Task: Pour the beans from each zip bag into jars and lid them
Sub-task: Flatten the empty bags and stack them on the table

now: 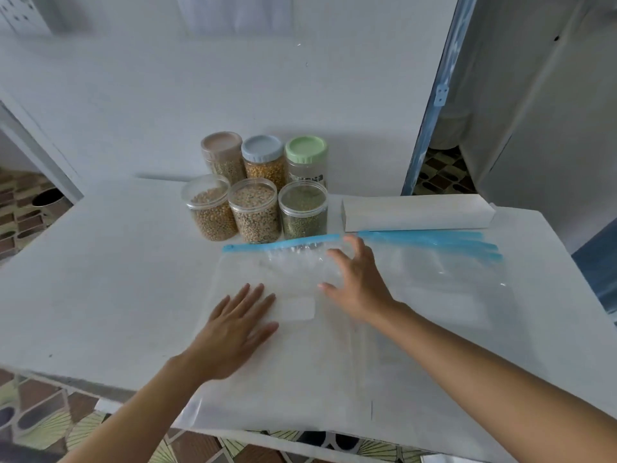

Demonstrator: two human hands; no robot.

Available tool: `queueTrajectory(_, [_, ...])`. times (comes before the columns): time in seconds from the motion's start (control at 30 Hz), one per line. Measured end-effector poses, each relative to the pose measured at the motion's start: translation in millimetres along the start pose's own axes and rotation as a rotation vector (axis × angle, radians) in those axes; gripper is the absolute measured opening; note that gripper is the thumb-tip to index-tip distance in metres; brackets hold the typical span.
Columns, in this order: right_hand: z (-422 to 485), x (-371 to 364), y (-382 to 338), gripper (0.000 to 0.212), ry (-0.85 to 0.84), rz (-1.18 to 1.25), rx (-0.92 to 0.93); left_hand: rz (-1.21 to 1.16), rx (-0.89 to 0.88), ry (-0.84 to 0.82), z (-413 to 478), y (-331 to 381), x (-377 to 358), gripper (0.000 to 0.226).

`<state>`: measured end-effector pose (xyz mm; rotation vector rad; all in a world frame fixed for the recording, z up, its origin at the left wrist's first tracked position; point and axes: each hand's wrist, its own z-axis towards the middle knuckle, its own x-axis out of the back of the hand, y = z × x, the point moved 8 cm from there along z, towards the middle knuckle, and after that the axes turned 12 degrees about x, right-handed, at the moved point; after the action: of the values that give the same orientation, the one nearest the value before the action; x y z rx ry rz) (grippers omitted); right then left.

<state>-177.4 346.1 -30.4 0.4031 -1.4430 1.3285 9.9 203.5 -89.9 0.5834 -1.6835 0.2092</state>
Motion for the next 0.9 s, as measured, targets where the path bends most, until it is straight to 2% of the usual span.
queueTrajectory(0.07, [-15.7, -3.2, -25.0, 0.065, -0.151, -0.096, 0.12, 0.033, -0.011, 0.023, 1.4, -4.5, -6.9, 0.082])
queueTrajectory(0.2, [-60.5, -37.3, -59.3, 0.086, -0.525, -0.228, 0.241, 0.014, 0.027, 0.165, 11.0, -13.2, 7.3, 0.077])
queueTrajectory(0.27, [-71.4, -52.5, -59.2, 0.09, -0.608, -0.239, 0.236, 0.027, 0.021, 0.189, 11.9, -11.7, 16.1, 0.074])
queueTrajectory(0.33, [-72.3, -59.7, -53.0, 0.09, -0.619, -0.206, 0.195, 0.041, 0.001, 0.175, 6.1, -8.5, 19.4, 0.074])
queueTrajectory(0.5, [-65.9, -63.2, -43.6, 0.09, -0.529, -0.151, 0.178, 0.103, -0.022, 0.046, -13.1, -11.8, 0.2, 0.068])
queueTrajectory(0.6, [-59.5, -51.7, -44.5, 0.096, -0.445, -0.036, 0.142, 0.091, -0.036, 0.036, -9.8, -13.2, -0.2, 0.067])
queueTrajectory(0.63, [-57.8, -45.6, -42.1, 0.089, -0.398, 0.036, 0.123, 0.074, -0.039, 0.029, -8.7, -12.3, 0.4, 0.067])
queueTrajectory(0.73, [-58.1, -22.9, -33.1, 0.051, -0.227, 0.18, 0.144, 0.036, -0.048, 0.027, -10.8, -11.3, 1.0, 0.072])
queueTrajectory(0.8, [-59.3, 2.3, -21.4, 0.026, -0.056, 0.229, 0.13, -0.026, -0.058, 0.062, -12.5, -4.4, 8.2, 0.073])
queueTrajectory(0.87, [-62.3, 32.7, -3.8, 0.009, 0.103, 0.335, 0.033, -0.103, -0.117, 0.142, -14.9, 16.7, 24.2, 0.061])
queueTrajectory(0.9, [-64.7, 45.3, 6.2, 0.007, 0.131, 0.384, -0.028, -0.159, -0.176, 0.183, -17.0, 33.0, 34.0, 0.052])
